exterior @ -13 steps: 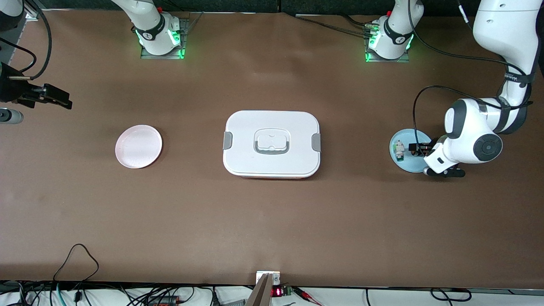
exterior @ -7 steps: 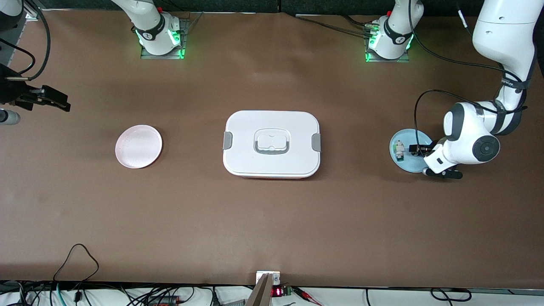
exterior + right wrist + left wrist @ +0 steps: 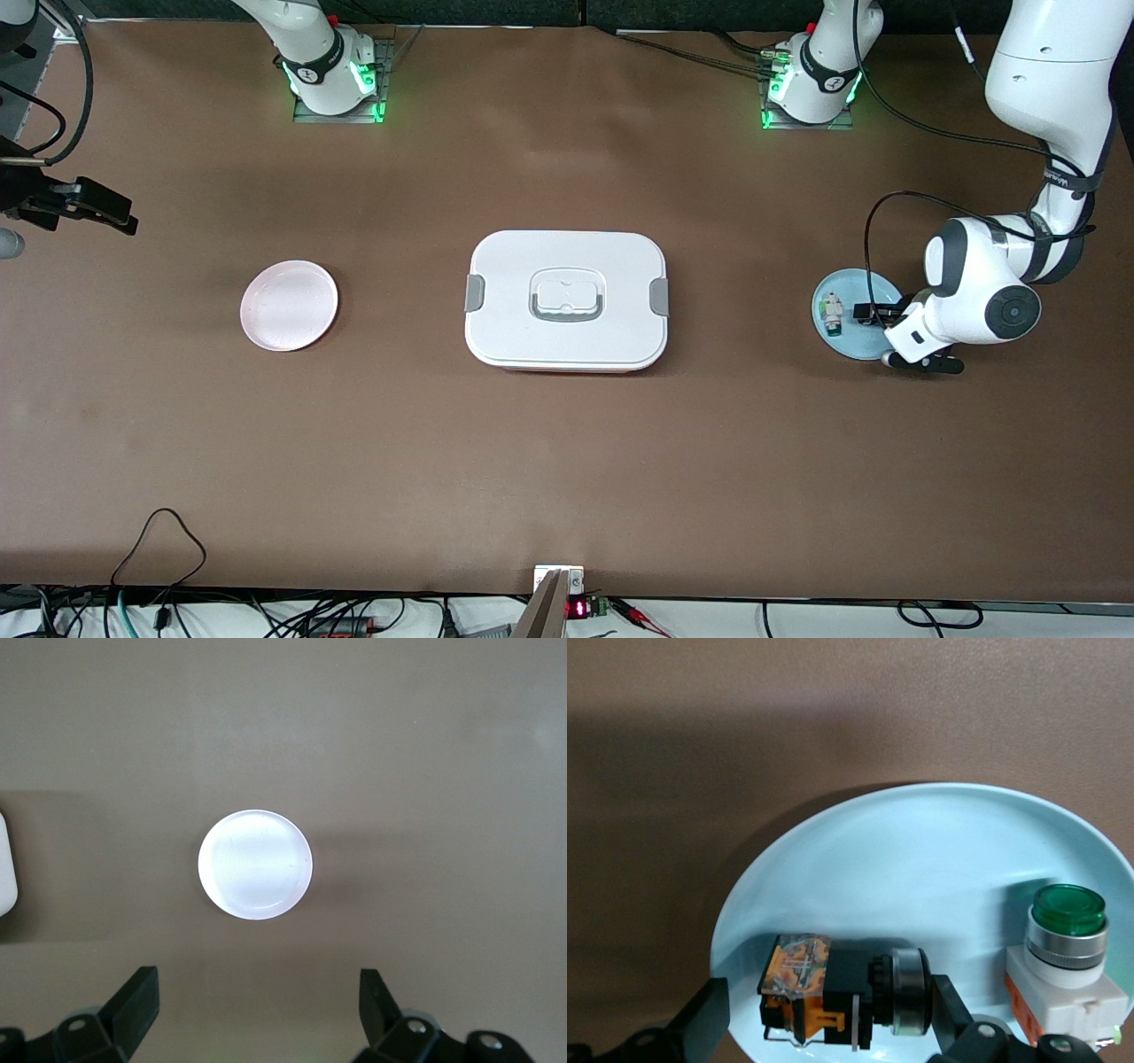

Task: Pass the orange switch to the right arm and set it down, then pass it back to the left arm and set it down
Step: 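Close the left gripper on the orange-and-black switch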

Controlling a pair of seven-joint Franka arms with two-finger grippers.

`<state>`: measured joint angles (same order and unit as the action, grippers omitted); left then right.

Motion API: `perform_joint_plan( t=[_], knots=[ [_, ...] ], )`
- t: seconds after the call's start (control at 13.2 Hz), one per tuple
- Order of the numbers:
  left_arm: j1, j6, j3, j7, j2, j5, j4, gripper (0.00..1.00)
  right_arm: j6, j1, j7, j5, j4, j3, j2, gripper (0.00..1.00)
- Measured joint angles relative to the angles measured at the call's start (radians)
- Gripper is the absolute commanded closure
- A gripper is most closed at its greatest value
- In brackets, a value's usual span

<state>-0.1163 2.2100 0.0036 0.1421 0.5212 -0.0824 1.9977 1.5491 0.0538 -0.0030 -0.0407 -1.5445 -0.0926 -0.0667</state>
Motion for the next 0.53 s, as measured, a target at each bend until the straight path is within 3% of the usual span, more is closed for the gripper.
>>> perform_joint_plan(
  t=[0.15,0.53],
  knots=[
    [-0.002,0.002,0.000,0.001,0.000,0.000,0.000,0.40,0.000,0.000,0.000,0.000,0.000,0.000,0.000,0.00],
    [-0.002,0.002,0.000,0.000,-0.001,0.000,0.000,0.48,-0.003,-0.002,0.000,0.000,0.000,-0.002,0.000,0.00]
  ],
)
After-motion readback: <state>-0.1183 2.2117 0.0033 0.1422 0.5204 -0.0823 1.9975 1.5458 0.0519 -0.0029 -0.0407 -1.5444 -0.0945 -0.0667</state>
